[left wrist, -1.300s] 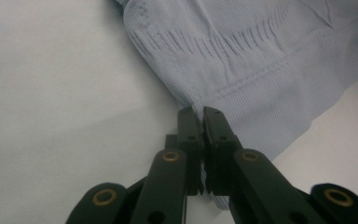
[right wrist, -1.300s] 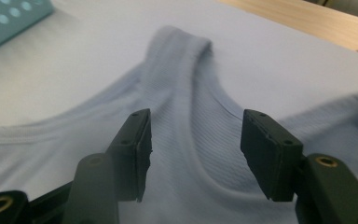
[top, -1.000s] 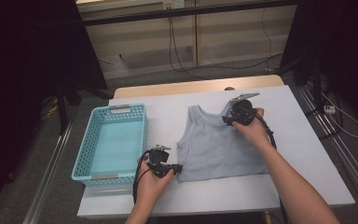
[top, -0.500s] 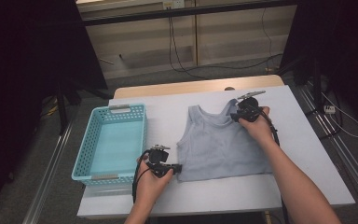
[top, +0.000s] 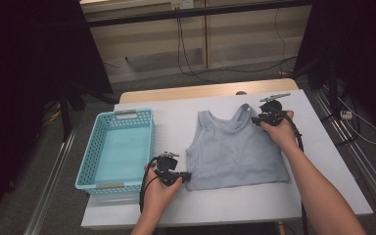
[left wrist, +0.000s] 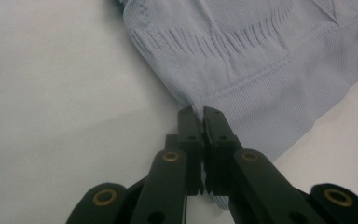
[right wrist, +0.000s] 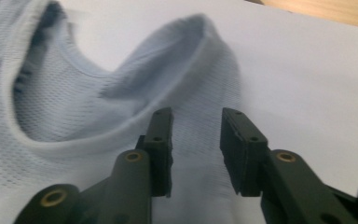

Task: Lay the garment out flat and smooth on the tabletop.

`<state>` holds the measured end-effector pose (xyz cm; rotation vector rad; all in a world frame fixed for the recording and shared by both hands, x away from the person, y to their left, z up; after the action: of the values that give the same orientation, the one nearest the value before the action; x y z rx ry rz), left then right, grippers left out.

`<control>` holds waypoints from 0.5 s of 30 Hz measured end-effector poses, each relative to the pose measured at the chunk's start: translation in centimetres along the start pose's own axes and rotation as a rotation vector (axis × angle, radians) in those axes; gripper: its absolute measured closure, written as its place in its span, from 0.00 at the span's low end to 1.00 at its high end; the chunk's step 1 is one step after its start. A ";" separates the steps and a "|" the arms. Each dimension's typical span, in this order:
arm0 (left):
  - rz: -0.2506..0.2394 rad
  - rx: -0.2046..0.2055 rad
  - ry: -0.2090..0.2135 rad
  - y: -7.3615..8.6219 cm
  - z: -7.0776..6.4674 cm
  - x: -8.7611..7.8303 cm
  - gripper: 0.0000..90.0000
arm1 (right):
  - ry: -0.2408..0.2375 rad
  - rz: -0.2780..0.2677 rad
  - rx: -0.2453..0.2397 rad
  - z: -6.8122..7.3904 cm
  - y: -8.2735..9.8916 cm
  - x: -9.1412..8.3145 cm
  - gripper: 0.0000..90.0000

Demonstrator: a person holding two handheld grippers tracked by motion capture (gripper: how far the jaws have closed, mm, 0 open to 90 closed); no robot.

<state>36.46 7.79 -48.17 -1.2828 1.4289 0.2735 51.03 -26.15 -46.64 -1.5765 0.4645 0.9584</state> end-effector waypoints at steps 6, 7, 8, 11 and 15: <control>-0.001 0.000 -0.004 0.0 0.0 0.1 0.97 | -0.012 0.004 -0.037 1.6 -0.3 1.2 0.73; 0.004 0.005 -0.002 0.0 0.1 0.1 0.97 | -0.009 0.004 -0.035 1.7 -0.4 1.4 0.73; 0.004 0.001 -0.002 0.0 0.0 0.1 0.97 | -0.011 0.007 -0.037 1.9 -0.4 1.5 0.72; 0.006 0.002 -0.002 0.0 0.0 0.1 0.97 | -0.009 0.023 -0.058 2.4 -0.4 1.9 0.69; 0.006 0.006 -0.004 0.0 0.0 0.1 0.97 | -0.011 0.049 -0.061 2.3 0.0 2.6 0.74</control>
<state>36.51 7.76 -48.28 -1.2725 1.4297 0.2758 51.80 -23.42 -48.67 -1.6205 0.4725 1.0265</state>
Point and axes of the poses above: each handheld gripper's, and its own axes: x roughly forward along the jaws, y roughly out of its underside, z roughly to its left, the point moved 4 cm from there along x, roughly forward along the jaws, and after that the axes turned 7 degrees about z, right-handed, at the moved point
